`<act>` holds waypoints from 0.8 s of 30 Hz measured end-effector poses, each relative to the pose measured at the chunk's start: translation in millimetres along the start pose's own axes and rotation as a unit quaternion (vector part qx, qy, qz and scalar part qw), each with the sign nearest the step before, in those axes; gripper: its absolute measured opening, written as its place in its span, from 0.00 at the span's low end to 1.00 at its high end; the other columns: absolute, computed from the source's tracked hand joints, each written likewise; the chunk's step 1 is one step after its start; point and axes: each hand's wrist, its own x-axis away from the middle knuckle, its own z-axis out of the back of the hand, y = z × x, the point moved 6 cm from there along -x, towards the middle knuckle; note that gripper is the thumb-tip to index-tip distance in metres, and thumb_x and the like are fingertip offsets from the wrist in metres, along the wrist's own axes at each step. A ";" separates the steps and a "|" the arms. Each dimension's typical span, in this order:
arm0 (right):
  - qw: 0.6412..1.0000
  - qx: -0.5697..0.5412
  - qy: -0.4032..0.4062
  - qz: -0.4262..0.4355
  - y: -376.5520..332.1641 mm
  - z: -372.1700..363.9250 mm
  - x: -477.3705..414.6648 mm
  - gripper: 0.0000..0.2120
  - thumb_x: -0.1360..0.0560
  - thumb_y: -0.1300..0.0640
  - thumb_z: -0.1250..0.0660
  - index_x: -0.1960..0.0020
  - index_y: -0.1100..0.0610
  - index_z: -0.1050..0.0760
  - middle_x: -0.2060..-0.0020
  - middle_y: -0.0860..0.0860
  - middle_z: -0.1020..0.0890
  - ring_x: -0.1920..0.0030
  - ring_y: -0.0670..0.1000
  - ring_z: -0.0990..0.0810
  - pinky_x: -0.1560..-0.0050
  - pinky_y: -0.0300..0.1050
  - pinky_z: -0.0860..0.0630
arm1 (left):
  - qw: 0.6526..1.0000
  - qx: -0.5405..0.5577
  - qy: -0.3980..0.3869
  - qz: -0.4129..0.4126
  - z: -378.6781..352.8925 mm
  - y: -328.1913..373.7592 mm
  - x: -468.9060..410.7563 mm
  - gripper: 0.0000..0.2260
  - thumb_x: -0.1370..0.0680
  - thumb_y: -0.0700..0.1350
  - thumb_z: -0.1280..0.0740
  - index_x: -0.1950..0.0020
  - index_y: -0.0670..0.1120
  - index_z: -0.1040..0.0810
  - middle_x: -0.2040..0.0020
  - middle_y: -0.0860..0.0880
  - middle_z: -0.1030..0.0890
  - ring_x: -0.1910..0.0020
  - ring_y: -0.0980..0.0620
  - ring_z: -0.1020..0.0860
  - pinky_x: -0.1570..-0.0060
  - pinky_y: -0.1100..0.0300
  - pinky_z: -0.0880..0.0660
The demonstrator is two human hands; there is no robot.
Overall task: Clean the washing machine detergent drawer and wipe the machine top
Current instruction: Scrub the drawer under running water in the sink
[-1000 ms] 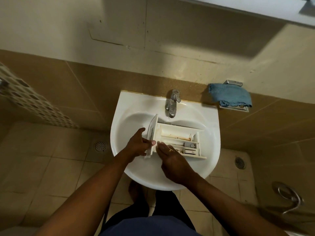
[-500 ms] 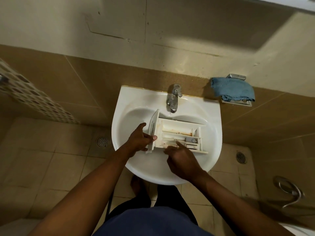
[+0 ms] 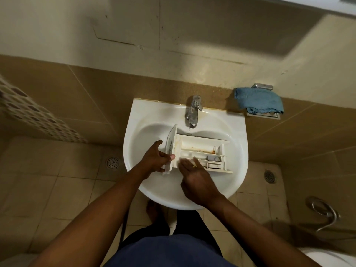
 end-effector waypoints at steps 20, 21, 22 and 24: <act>0.999 0.014 0.047 -0.017 17.0 3.7 8.8 0.21 0.32 0.62 0.36 0.40 0.61 0.18 0.42 0.58 0.15 0.42 0.56 0.17 0.23 0.55 0.36 | 1.000 -0.005 -0.003 -0.005 1.0 0.3 0.9 0.42 0.24 0.47 0.23 0.18 0.52 0.45 0.47 0.46 0.18 0.48 0.49 0.18 0.62 0.55 0.17; 0.998 0.012 0.051 -0.017 18.3 6.5 3.9 0.21 0.31 0.61 0.37 0.40 0.61 0.18 0.43 0.58 0.15 0.42 0.56 0.17 0.23 0.54 0.36 | 1.000 -0.006 -0.004 -0.007 0.7 0.9 0.8 0.42 0.24 0.47 0.23 0.18 0.52 0.45 0.48 0.47 0.18 0.49 0.50 0.18 0.63 0.56 0.18; 0.999 0.002 0.050 -0.012 14.2 6.3 -1.3 0.22 0.30 0.61 0.39 0.39 0.61 0.19 0.41 0.59 0.16 0.40 0.57 0.18 0.23 0.55 0.36 | 1.000 -0.004 -0.004 -0.008 0.9 1.3 0.6 0.42 0.24 0.46 0.23 0.18 0.52 0.45 0.48 0.47 0.18 0.49 0.50 0.18 0.63 0.56 0.18; 0.999 -0.018 0.031 0.016 -3.9 -0.8 -7.0 0.26 0.29 0.60 0.40 0.33 0.63 0.23 0.34 0.60 0.20 0.32 0.58 0.23 0.24 0.57 0.35 | 1.000 -0.003 -0.004 -0.009 1.7 1.3 0.3 0.42 0.24 0.46 0.23 0.18 0.52 0.44 0.47 0.46 0.18 0.48 0.49 0.18 0.60 0.54 0.17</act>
